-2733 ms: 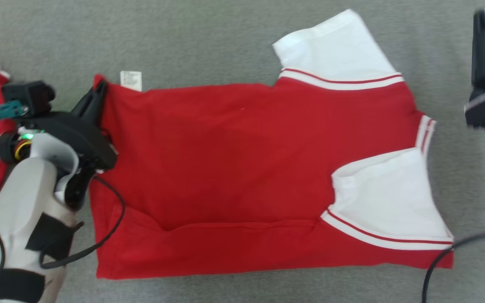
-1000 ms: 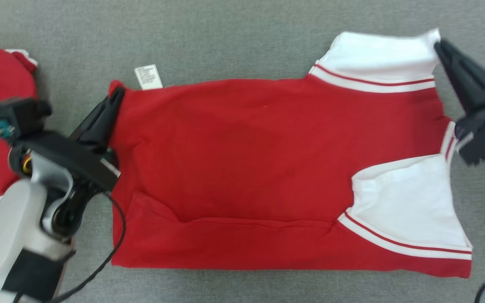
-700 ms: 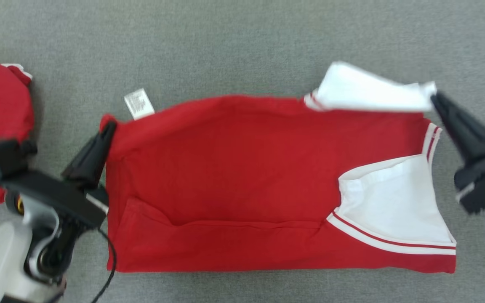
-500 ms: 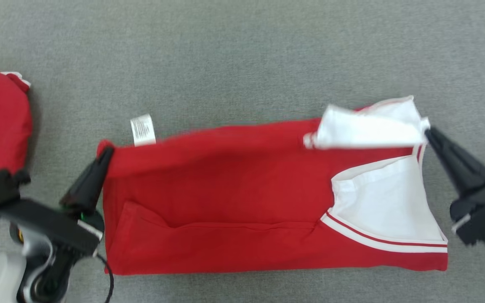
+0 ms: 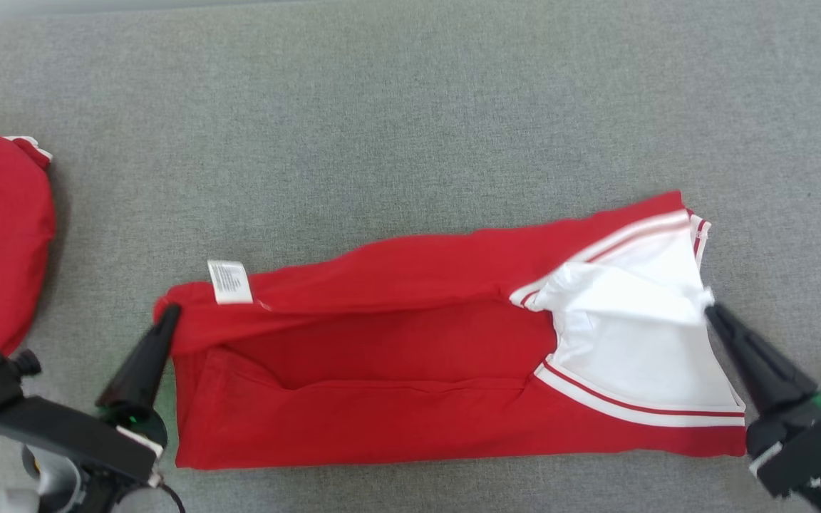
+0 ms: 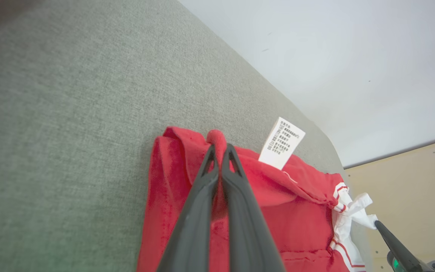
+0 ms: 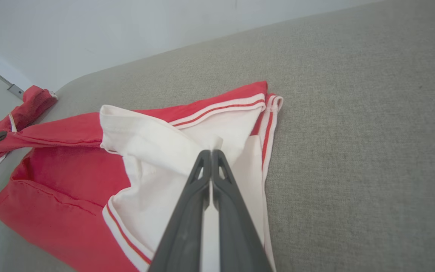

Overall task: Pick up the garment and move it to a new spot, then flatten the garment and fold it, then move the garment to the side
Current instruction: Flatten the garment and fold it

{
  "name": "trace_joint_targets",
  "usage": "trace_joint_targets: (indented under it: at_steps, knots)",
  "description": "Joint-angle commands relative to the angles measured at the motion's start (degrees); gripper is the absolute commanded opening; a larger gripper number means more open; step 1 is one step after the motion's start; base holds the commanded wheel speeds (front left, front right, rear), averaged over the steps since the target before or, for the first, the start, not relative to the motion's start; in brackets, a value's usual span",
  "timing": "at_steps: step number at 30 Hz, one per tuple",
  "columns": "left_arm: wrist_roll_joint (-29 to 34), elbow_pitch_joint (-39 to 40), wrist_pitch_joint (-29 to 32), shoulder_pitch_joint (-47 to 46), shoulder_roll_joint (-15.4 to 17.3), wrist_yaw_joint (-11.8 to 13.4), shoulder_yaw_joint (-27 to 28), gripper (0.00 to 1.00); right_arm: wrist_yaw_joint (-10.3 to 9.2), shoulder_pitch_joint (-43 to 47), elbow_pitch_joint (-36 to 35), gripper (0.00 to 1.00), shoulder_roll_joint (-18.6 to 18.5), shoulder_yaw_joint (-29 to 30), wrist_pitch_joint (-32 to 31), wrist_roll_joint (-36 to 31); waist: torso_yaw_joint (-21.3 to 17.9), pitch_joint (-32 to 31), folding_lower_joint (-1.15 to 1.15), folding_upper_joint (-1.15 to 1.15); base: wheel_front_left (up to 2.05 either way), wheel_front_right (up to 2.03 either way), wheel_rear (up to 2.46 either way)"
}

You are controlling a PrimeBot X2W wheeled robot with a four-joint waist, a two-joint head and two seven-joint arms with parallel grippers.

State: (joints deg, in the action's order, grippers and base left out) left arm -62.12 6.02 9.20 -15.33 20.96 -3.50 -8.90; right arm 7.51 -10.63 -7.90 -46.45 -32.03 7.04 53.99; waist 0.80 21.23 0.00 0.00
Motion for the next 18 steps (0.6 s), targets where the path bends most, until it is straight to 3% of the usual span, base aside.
trace_joint_targets:
  at_steps: [1, 9, 10, 11, 12, 18]
  knots:
    - [-0.6, -0.2, 0.3, 1.4, 0.0, -0.3, -0.3, 0.00, -0.04, 1.8, -0.5, 0.00, 0.7, 0.9, -0.6, 0.0, 0.0, -0.4, 0.00, 0.00, 0.00, 0.00, 0.00]
    - [-1.8, -2.9, -0.3, 3.3, -1.0, -0.6, -0.8, 0.00, -0.04, 6.8, -0.6, 0.00, 4.2, 3.5, -3.6, -1.7, -0.4, -1.3, 0.00, 0.00, 0.00, 0.00, 0.00]
    - [-1.7, -3.3, -0.5, 3.5, -1.1, -0.6, -0.8, 0.08, -0.04, 7.2, -0.4, 0.09, 4.8, 4.0, -3.8, -2.0, -0.4, -1.4, 0.00, 0.00, 0.00, 0.00, 0.00]
    - [-1.5, -3.6, -0.7, 3.7, -1.3, -0.5, -0.8, 0.73, -0.04, 7.5, -0.5, 0.72, 5.6, 4.4, -3.6, -1.9, -0.5, -1.6, 0.00, 0.00, 0.00, 0.00, 0.00]
    - [-1.5, -3.7, -1.2, 3.8, -1.5, -0.5, -0.6, 1.00, -0.04, 8.0, -0.6, 1.00, 6.3, 4.9, -3.3, -1.8, -0.4, -1.8, 0.00, 0.00, 0.00, 0.00, 0.00]
    - [2.1, -3.1, -7.6, 5.5, -2.8, 0.8, 1.2, 1.00, -0.04, 11.4, -2.7, 1.00, 10.5, 10.1, 0.1, -2.5, -0.5, -3.2, 0.00, 0.00, 0.00, 0.00, 0.00]
